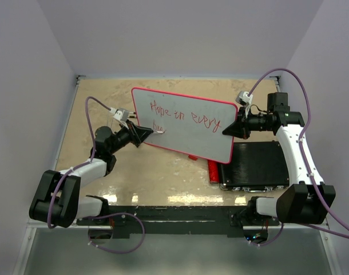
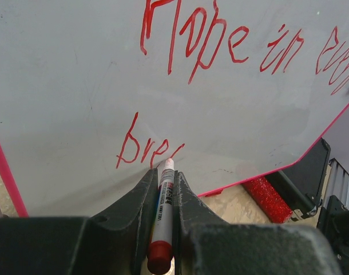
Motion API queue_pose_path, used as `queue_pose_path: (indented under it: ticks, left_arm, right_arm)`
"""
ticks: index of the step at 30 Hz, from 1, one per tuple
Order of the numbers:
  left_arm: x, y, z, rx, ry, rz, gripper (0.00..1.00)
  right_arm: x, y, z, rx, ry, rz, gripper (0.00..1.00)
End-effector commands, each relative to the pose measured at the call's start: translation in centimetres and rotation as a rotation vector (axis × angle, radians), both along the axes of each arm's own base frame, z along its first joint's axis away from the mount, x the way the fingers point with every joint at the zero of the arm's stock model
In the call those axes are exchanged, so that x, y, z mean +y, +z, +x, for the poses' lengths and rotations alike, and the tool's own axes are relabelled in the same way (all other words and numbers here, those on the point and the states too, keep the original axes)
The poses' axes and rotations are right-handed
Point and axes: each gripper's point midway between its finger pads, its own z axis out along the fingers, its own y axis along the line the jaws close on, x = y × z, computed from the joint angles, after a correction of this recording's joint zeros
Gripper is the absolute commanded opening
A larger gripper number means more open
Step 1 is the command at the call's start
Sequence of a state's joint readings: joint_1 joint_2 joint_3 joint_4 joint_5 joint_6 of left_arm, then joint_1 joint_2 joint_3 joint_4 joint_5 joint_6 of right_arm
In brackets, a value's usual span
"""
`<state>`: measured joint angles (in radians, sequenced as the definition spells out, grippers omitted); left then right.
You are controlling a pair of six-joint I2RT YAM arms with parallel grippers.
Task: Write a sentence on the whiteboard
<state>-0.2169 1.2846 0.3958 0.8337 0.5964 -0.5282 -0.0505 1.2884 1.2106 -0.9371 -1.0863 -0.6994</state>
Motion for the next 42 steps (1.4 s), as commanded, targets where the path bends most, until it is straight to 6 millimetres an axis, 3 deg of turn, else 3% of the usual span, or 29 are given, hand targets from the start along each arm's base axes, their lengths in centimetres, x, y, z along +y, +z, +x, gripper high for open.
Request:
queue_pose_path:
  ticks: [1, 10, 27, 42]
  left_arm:
    - [0.4, 1.0, 0.9, -0.058, 0.019, 0.017, 0.0]
    - [-0.6, 2.0, 0.9, -0.066, -0.032, -0.041, 0.0]
    - [-0.3, 4.9, 0.9, -0.127, -0.008, -0.09, 0.0]
    - [-0.6, 3.1, 1.2, -0.074, -0.025, -0.072, 0.0]
  right_arm:
    - [0.4, 1.1, -0.5, -0.06, 0.024, 0.001, 0.0]
    - [0.3, 1.2, -0.6, -0.066, 0.022, -0.002, 0.0]
    - [0.3, 1.2, -0.6, -0.068, 0.02, -0.002, 0.0]
    - [0.3, 1.2, -0.6, -0.068, 0.02, -0.001, 0.0]
